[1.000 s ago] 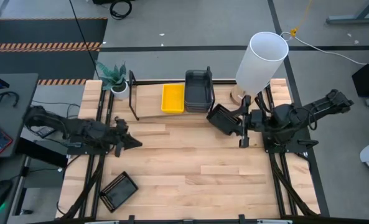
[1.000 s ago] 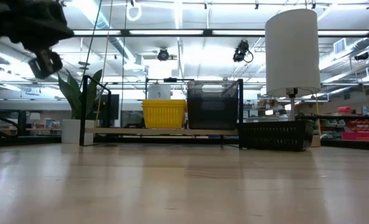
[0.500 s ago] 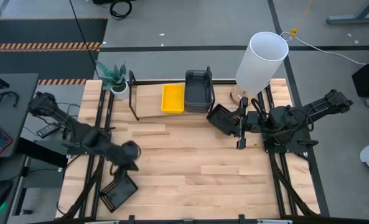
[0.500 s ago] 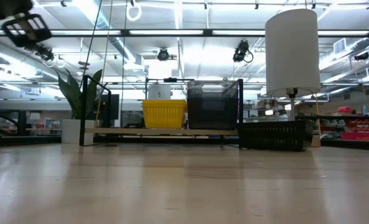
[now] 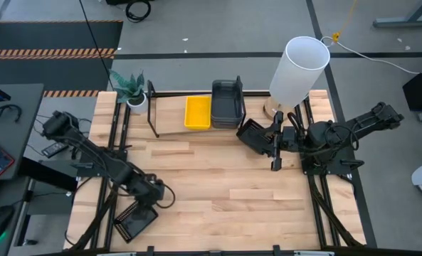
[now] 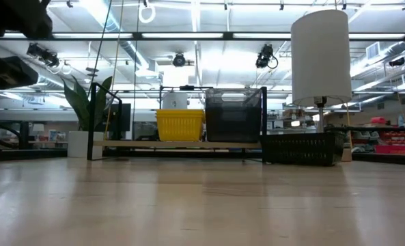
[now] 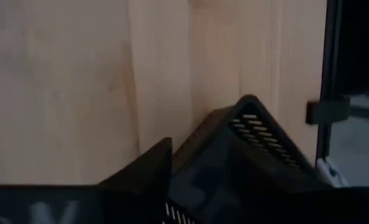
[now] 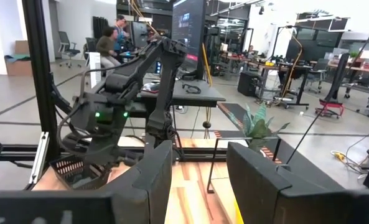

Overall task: Stack baskets on shelf by color
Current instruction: Stack the bottom black bin on top of the black bins

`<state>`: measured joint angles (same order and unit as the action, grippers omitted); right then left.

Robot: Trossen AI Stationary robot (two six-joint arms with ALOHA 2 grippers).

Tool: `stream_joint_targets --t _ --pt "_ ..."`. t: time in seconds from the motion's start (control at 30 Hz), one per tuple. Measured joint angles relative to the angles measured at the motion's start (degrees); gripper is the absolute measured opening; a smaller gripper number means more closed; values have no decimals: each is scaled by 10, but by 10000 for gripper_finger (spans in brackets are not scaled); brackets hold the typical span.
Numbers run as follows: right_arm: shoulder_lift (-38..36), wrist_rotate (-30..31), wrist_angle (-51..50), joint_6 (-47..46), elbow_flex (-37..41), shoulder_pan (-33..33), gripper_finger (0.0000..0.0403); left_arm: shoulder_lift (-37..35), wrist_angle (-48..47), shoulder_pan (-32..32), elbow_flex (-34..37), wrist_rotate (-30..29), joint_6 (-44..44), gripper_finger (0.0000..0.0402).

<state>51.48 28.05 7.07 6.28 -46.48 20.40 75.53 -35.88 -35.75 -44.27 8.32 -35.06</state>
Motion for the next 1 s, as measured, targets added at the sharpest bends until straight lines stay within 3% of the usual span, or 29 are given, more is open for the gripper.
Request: stream_joint_targets --t 0.17,0.37,0.6,0.83,1.0 --pt "0 0 0 -1 0 0 158 16 -3 -6 0 7 43 204" --pt "0 0 -2 -1 0 0 158 48 -29 -30 0 -26 110 198" --pt "0 0 -3 -1 0 0 158 81 -18 -39 0 -35 152 133" --pt "0 0 -3 -1 0 0 158 82 -21 -7 -34 -63 142 14" --pt "0 0 -3 -1 0 0 158 82 -23 59 -91 -121 112 10"
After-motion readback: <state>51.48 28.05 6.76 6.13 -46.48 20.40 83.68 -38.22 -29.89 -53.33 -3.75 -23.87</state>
